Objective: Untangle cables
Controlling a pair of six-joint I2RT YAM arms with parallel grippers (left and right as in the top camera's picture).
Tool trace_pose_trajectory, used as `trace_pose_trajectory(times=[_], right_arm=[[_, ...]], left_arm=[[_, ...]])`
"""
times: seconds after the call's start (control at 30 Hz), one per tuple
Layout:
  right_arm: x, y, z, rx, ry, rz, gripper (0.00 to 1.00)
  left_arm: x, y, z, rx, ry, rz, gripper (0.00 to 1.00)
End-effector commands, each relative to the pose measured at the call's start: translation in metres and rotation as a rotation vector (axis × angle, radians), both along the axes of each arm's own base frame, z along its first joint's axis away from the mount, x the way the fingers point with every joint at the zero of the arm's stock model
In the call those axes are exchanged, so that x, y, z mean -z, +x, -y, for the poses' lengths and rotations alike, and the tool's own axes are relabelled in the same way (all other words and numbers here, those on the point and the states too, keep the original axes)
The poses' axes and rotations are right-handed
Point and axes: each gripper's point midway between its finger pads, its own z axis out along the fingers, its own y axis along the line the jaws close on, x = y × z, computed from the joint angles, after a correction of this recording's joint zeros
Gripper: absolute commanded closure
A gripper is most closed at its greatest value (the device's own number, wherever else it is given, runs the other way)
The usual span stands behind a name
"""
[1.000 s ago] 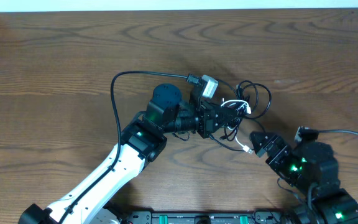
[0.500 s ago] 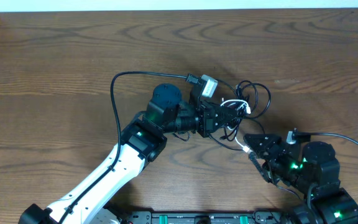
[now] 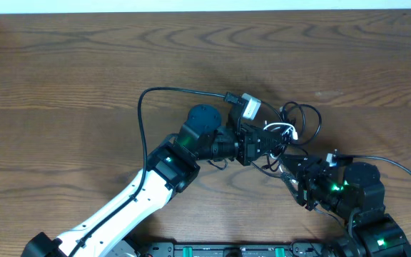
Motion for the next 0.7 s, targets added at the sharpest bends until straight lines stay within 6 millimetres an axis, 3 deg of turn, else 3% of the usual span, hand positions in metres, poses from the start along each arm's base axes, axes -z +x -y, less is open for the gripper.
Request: trace_pose_trajectory(times=[0.0, 0.17, 0.43, 0.67], right_arm=[[0.006, 0.004, 0.005, -0.070, -0.159, 0.132, 0.47], [0.005, 0.002, 0.003, -0.122, -0.194, 0.178, 0.48], [-0.001, -0.009, -0.011, -0.150, -0.055, 0.097, 0.66], [-0.001, -0.009, -0.012, -0.143, -0.041, 0.081, 0.71]], left_arm=[[-0.014, 0.005, 0.001, -0.001, -0.001, 0.111, 0.93], [-0.006, 0.003, -0.001, 0.032, 0.048, 0.204, 0.92], [-0.007, -0.007, 0.007, 0.059, 0.040, 0.196, 0.92], [-0.008, -0.022, 0.019, 0.081, 0.035, 0.186, 0.92]])
